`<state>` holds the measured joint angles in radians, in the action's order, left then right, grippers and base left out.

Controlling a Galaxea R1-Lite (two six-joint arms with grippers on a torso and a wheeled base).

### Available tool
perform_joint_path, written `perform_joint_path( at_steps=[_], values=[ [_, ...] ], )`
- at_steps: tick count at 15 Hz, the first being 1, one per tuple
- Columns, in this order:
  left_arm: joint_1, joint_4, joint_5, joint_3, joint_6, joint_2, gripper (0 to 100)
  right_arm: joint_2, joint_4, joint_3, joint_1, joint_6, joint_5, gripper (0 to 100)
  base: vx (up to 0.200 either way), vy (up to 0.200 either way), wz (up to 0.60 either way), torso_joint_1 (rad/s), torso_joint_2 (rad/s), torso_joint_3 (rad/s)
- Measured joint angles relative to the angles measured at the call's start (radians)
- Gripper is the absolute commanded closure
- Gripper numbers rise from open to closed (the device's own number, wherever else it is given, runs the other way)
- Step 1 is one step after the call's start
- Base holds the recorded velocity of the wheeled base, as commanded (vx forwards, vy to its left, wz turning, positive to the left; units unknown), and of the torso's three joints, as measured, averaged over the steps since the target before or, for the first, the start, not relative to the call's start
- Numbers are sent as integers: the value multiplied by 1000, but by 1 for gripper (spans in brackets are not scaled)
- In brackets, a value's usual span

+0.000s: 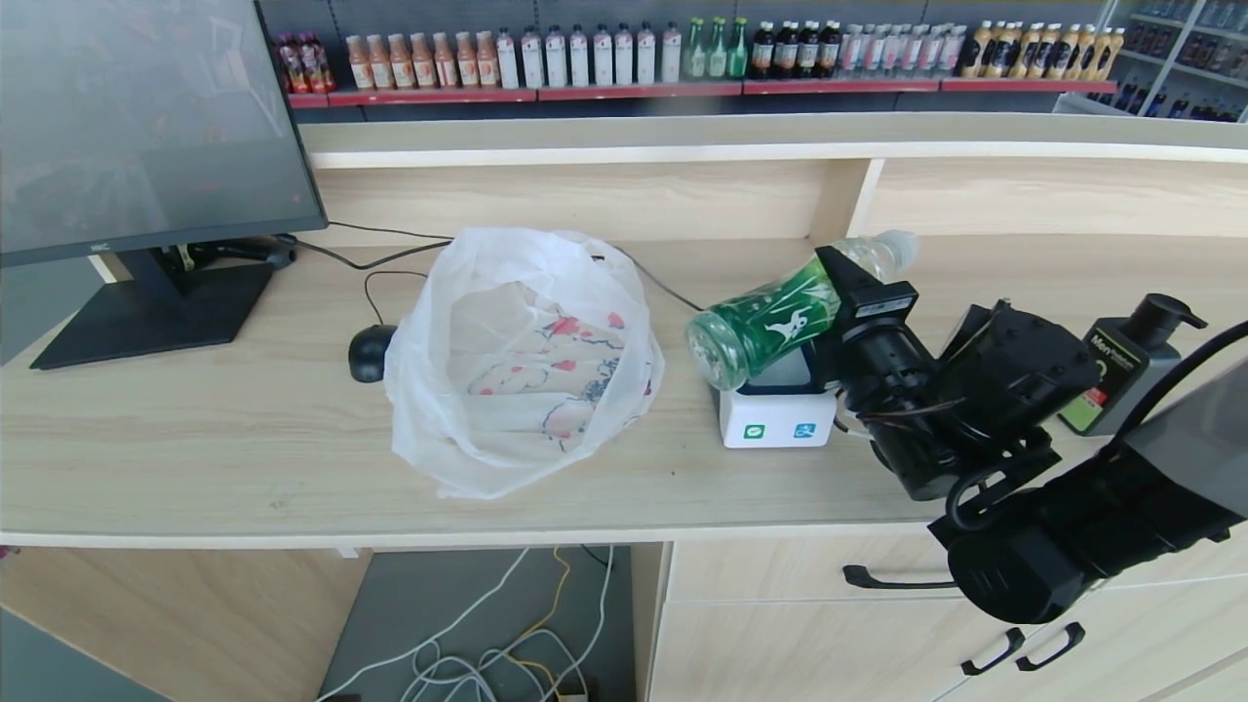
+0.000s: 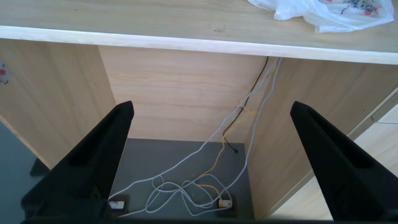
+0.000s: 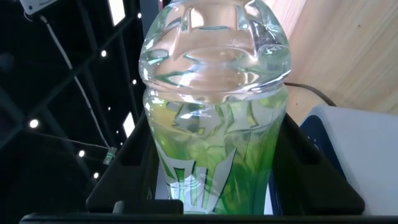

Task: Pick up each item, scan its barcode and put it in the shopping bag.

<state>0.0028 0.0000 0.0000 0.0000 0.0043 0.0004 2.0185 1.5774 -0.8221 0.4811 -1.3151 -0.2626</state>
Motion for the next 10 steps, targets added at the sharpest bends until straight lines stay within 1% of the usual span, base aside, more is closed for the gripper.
perform_joint_path(
  at_steps=[10],
  values=[
    [0, 0, 0, 0, 0, 0, 0, 7, -7, 0, 3, 0, 0, 100, 0, 0, 0, 0, 0, 0]
  ],
)
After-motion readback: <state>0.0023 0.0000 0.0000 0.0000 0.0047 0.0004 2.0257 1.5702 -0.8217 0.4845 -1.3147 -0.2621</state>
